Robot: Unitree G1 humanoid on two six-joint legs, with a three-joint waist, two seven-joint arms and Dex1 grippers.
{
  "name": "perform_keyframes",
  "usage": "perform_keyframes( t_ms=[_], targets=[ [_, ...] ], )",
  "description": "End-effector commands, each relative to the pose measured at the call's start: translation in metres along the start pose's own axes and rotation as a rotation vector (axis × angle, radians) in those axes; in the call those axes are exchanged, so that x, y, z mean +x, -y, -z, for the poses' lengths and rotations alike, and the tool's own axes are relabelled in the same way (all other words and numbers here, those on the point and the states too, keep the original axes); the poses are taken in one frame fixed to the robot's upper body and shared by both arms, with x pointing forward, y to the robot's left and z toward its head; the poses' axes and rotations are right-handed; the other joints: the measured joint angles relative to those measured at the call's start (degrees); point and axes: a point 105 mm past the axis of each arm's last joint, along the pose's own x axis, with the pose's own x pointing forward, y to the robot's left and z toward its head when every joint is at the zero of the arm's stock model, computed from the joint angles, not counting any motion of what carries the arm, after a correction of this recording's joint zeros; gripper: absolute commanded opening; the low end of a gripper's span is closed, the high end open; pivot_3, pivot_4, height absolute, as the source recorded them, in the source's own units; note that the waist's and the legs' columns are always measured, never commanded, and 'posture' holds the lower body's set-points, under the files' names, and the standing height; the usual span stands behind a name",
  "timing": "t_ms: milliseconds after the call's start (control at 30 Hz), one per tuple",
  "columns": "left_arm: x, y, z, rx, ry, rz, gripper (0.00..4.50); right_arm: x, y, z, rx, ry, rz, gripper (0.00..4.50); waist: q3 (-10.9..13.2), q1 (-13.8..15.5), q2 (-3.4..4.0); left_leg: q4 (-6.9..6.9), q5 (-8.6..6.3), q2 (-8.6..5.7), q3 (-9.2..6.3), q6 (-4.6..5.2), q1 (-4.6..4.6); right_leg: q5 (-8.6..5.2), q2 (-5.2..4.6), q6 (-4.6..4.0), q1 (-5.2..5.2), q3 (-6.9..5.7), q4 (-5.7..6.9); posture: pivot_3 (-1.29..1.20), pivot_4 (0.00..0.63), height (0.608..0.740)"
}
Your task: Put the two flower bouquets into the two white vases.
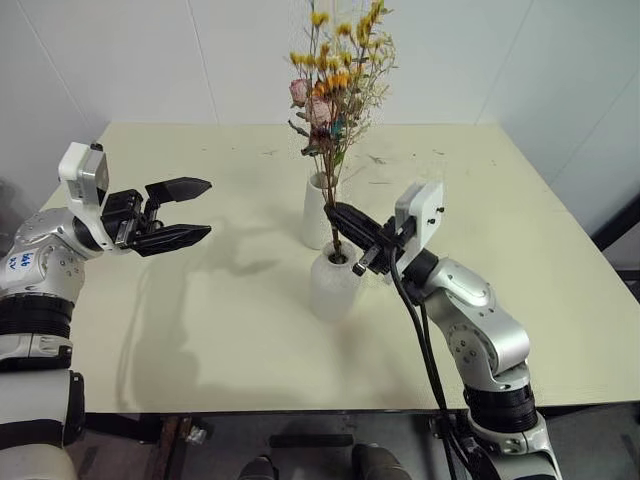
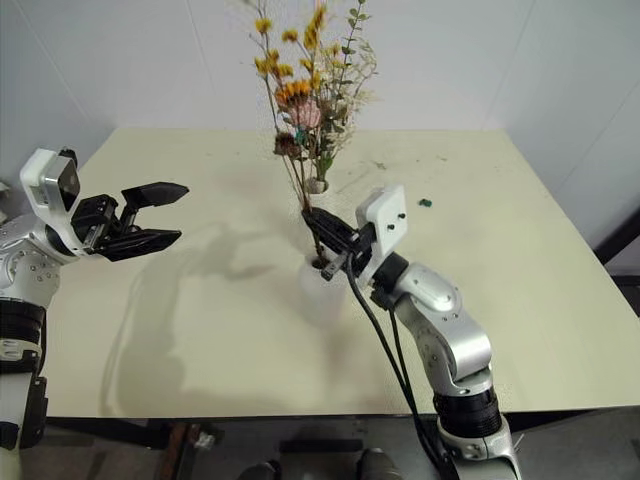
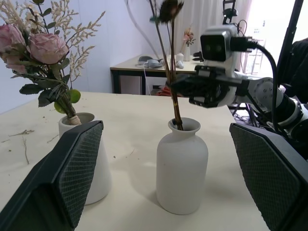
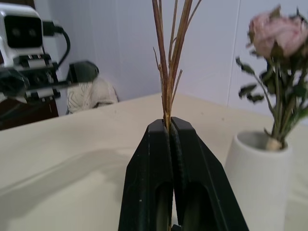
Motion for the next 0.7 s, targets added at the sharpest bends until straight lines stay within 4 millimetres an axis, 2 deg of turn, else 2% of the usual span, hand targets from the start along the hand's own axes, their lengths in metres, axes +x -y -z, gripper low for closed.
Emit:
perform_keyframes(
  t_ms=[33, 200, 433, 533, 700],
  targets=[
    [0.002, 0.011, -0.01, 0.043, 0.014, 0.121, 4.5, -0.004, -0.007, -0.011, -0.029, 0.048, -0.034, 0.02, 0.0, 0.01, 0.0, 0.0, 0.0, 0.0, 0.0, 0.0, 0.0, 0.0, 0.0, 0.0, 0.0, 0.0, 0.0, 0.0, 0.15, 0.74],
    [0.005, 0.011, -0.009, 0.043, 0.02, 0.128, 4.5, -0.009, -0.009, 0.001, -0.004, 0.018, -0.041, 0.02, 0.0, -0.08, 0.0, 0.0, 0.0, 0.0, 0.0, 0.0, 0.01, 0.0, 0.0, 0.0, 0.01, 0.0, -0.01, 0.0, 0.15, 0.74],
    [0.006, 0.01, -0.008, 0.044, 0.02, 0.13, 4.5, -0.011, -0.005, 0.007, -0.004, 0.007, -0.035, 0.02, 0.0, -0.01, 0.0, 0.0, 0.0, 0.0, 0.0, 0.0, 0.01, 0.0, 0.0, 0.0, 0.01, 0.0, 0.0, 0.0, 0.15, 0.74],
    [0.007, 0.01, -0.008, 0.046, 0.023, 0.131, 4.5, -0.013, -0.006, 0.008, -0.007, -0.001, -0.042, 0.65, 0.0, 0.0, 0.0, 0.0, 0.0, 0.0, 0.0, 0.0, 0.01, 0.0, 0.0, 0.0, 0.01, 0.0, -0.02, 0.0, 0.15, 0.74],
    [0.007, 0.01, -0.008, 0.049, 0.026, 0.131, 4.5, -0.017, -0.01, 0.004, -0.012, -0.002, -0.061, 2.38, 0.0, -0.02, 0.0, -0.01, 0.0, 0.0, 0.0, 0.0, 0.0, 0.0, 0.0, 0.0, 0.0, 0.0, -0.03, 0.0, 0.15, 0.74]
  ],
)
